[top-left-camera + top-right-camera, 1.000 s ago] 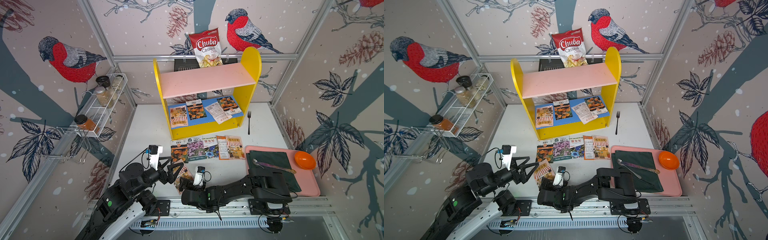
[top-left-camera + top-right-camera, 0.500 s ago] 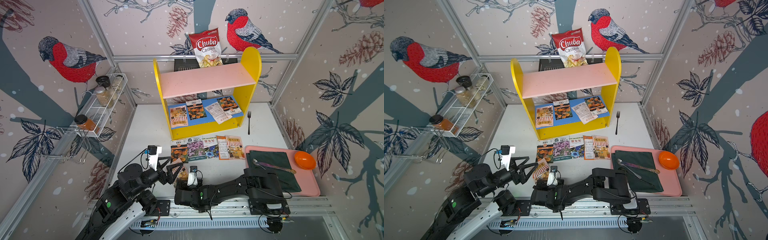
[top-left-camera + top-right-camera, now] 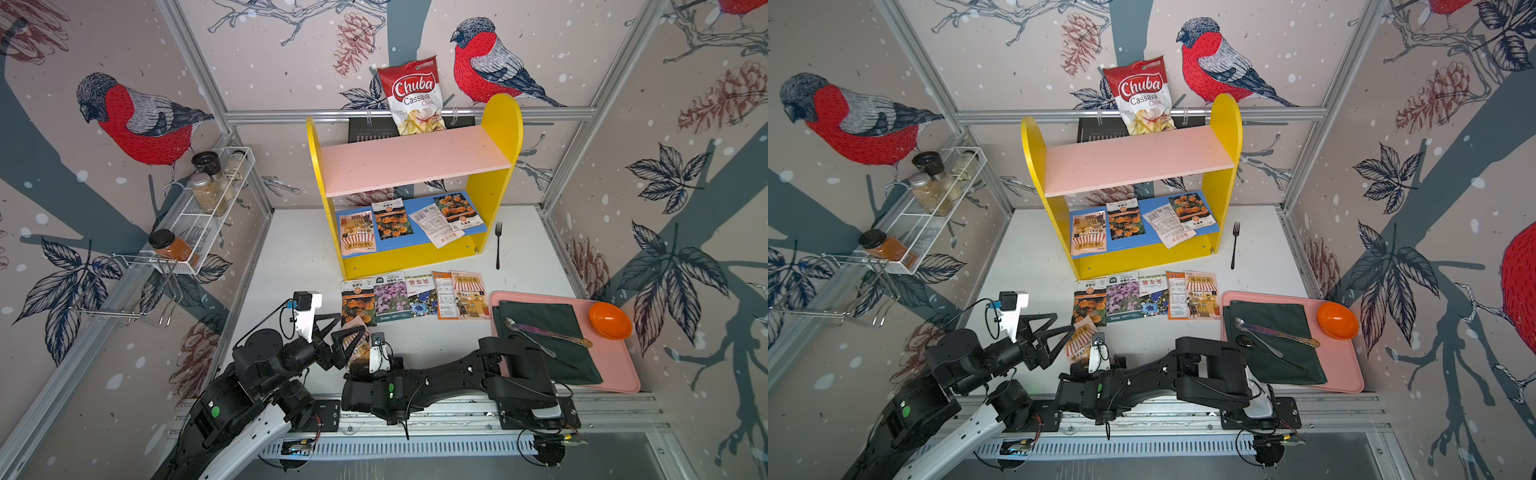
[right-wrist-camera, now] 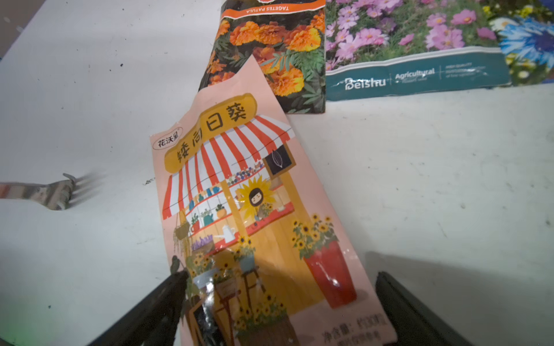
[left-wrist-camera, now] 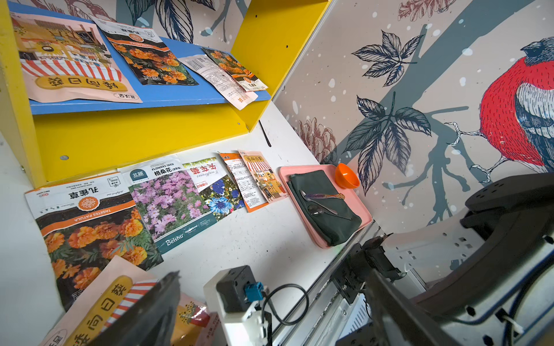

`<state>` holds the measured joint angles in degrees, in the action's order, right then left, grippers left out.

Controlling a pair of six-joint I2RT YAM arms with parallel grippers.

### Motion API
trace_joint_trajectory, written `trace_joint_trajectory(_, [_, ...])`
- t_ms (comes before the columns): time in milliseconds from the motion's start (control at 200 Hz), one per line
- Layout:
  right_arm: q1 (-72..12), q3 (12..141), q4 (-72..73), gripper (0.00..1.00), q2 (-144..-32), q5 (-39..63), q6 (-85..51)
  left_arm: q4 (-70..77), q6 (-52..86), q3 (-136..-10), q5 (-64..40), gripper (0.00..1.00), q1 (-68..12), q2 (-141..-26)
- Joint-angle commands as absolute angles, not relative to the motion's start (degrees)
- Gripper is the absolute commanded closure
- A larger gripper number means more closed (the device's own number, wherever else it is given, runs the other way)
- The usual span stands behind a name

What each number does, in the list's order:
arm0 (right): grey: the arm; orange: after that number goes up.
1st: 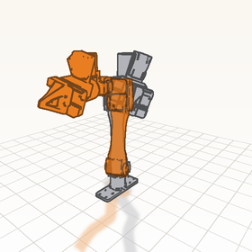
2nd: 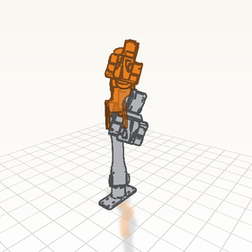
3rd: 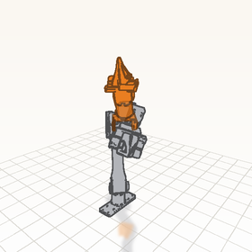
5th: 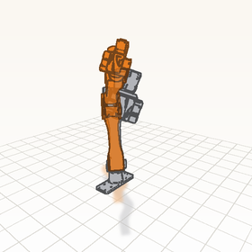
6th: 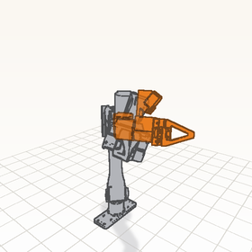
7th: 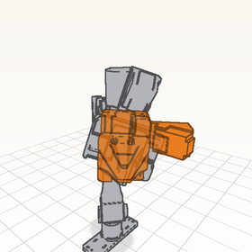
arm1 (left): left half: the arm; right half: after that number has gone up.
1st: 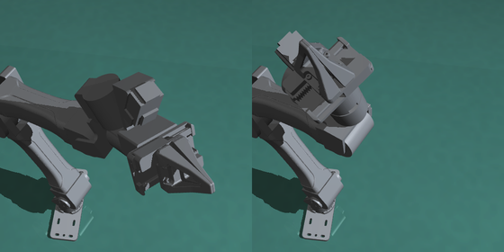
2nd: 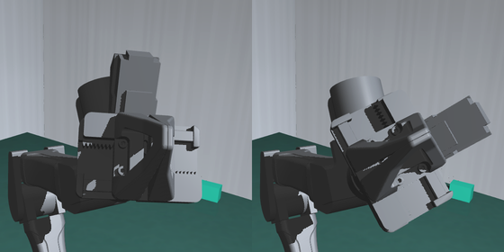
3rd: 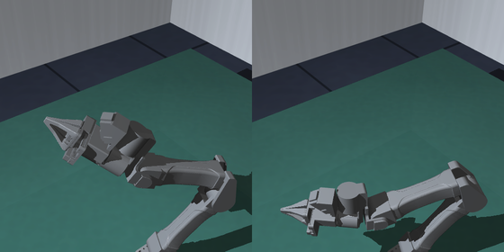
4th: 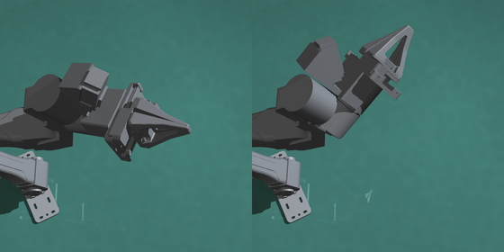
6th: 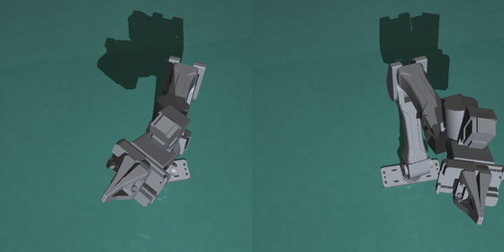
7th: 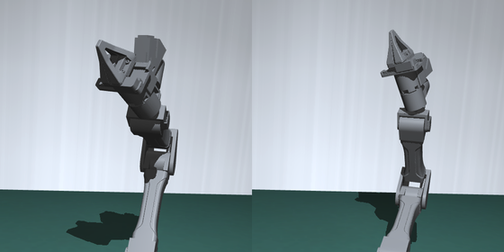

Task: Take the seed bag off the shelf
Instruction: Place the seed packet at the center of the board.

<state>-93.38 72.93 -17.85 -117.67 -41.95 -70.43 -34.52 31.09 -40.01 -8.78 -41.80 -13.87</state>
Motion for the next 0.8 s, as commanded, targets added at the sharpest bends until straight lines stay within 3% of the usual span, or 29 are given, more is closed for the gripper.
trace_joint_trajectory(0, [-93.9, 75.1, -22.96, 0.0, -119.0, -43.38, -67.48, -32.61, 30.5, -40.12, -8.34, 0.04, -41.66, -13.8])
trace_joint_trajectory(500, [-93.96, 79.6, -32.17, 0.01, -121.19, -46.49, -63.95, -32.7, 30.5, -39.92, -8.17, 0.04, -41.62, -13.6])
trace_joint_trajectory(795, [-93.87, 73.08, -19.4, 0.01, -116.7, -41.65, -58.49, -32.87, 30.69, -40.08, -7.84, 0.04, -41.66, -13.24])
